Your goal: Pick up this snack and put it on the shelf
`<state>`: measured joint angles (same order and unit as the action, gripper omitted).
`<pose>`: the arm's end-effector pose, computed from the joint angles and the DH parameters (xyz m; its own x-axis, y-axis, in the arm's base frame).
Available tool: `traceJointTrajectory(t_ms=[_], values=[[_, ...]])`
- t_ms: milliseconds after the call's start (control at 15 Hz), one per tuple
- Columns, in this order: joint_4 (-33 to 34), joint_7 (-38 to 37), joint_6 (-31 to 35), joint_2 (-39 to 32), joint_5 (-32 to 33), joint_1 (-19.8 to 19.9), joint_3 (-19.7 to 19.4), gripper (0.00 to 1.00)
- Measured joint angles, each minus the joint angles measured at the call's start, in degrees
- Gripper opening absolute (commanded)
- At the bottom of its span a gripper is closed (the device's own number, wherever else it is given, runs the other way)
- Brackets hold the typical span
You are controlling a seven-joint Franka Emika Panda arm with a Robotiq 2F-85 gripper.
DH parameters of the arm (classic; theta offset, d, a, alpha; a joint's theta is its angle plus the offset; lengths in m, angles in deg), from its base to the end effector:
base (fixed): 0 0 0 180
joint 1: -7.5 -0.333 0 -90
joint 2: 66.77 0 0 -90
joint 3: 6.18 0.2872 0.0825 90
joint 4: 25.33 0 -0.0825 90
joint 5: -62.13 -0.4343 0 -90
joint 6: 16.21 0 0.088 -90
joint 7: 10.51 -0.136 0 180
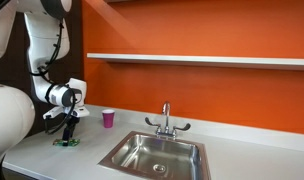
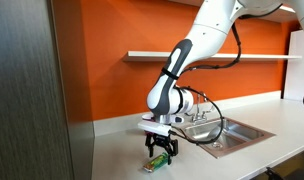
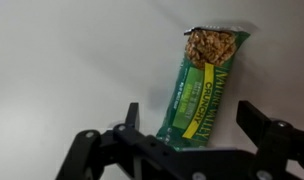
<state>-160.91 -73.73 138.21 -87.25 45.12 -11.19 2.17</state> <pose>0.4563 0.2357 0.0727 0.6061 -0.7760 -0.1747 -0.7907 -0.6116 -0.0270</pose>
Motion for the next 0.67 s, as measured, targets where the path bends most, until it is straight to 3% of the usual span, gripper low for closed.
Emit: traceJointTrajectory(t_ms=[467, 533, 667], values=[[1.8, 1.66, -0.92, -1.44, -0.03, 0.79, 0.0, 1.0], [1.97, 1.76, -1.06, -1.56, -0.04, 0.83, 0.01, 0.93], [2.26, 2.01, -1.42, -1.79, -0.08, 0.87, 0.01, 0.69]])
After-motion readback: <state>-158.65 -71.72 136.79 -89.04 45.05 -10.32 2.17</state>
